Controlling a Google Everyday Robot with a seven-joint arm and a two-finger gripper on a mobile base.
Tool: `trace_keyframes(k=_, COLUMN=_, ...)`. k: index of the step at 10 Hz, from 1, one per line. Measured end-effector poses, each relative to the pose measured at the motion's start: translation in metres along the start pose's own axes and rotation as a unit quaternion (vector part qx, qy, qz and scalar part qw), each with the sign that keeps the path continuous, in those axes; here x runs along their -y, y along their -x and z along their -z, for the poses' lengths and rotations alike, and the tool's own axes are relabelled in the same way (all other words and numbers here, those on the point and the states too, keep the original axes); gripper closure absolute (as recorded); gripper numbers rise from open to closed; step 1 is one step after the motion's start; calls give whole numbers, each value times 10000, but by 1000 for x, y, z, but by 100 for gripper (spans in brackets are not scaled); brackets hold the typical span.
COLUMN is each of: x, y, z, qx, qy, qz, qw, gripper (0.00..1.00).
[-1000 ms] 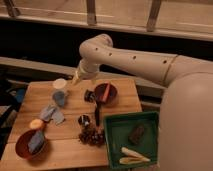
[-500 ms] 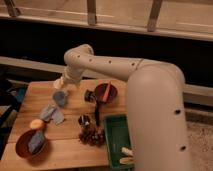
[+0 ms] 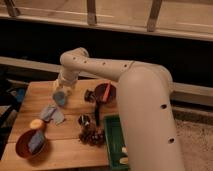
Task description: Stack cups on top of each other
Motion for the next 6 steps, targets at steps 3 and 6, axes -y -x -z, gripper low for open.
trace_keyframes(k=3, x=-9, y=9, z=-11, qx=141, qy=-160, qz=116, qw=9997, gripper=35)
trace_keyframes(k=6, x=-7, y=22, z=-27, qx=181, qy=-258, qz=73, qw=9995, gripper=35)
